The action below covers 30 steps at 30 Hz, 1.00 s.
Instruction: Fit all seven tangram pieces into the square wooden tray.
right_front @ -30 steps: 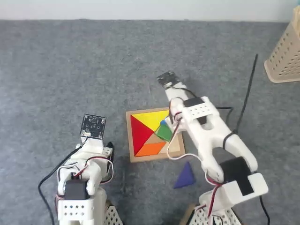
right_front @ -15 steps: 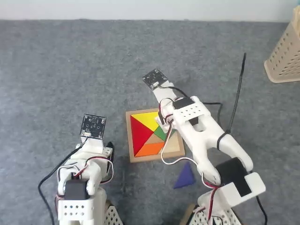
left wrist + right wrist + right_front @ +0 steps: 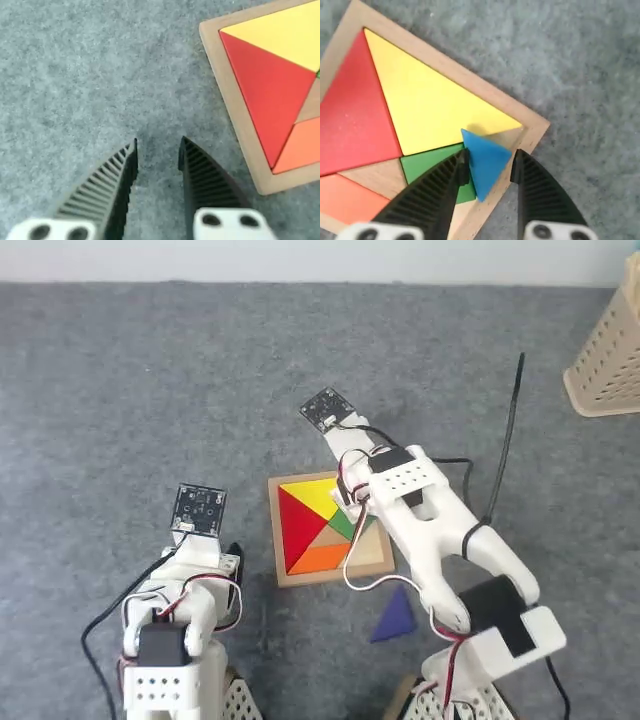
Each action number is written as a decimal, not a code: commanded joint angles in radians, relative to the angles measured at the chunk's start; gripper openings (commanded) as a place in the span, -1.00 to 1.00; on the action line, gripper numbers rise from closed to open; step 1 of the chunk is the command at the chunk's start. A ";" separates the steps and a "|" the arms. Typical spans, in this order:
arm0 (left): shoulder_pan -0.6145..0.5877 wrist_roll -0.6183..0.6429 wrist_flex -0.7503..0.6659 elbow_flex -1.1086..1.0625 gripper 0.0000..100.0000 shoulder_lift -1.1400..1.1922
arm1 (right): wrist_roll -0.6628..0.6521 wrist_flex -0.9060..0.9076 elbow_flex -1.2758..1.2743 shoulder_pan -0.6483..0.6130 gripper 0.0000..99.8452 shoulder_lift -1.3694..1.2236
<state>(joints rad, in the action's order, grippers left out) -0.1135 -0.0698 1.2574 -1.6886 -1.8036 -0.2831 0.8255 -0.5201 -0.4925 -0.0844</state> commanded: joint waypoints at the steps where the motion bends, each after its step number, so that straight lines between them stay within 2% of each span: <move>1: 0.000 0.008 0.005 0.004 -0.73 -0.015 | -0.014 -0.021 0.028 -0.015 -0.71 -0.033; 9: 0.000 0.008 0.005 0.004 -0.73 -0.015 | -0.008 -0.015 0.057 -0.010 -0.72 -0.065; 15: 0.000 0.008 0.005 0.004 -0.73 -0.015 | -0.006 -0.015 0.060 -0.008 -0.99 -0.058; 23: 0.000 0.008 0.005 0.004 -0.73 -0.015 | -0.005 -0.013 0.061 -0.002 -0.98 -0.054; 30: 0.000 0.008 0.005 0.004 -0.73 -0.015 | 0.077 0.053 0.055 0.064 -0.99 0.101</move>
<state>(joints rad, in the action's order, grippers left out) -0.1135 -0.0698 1.2574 -1.6886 -1.8036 -0.2309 0.8362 -0.4787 -0.4511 -0.0829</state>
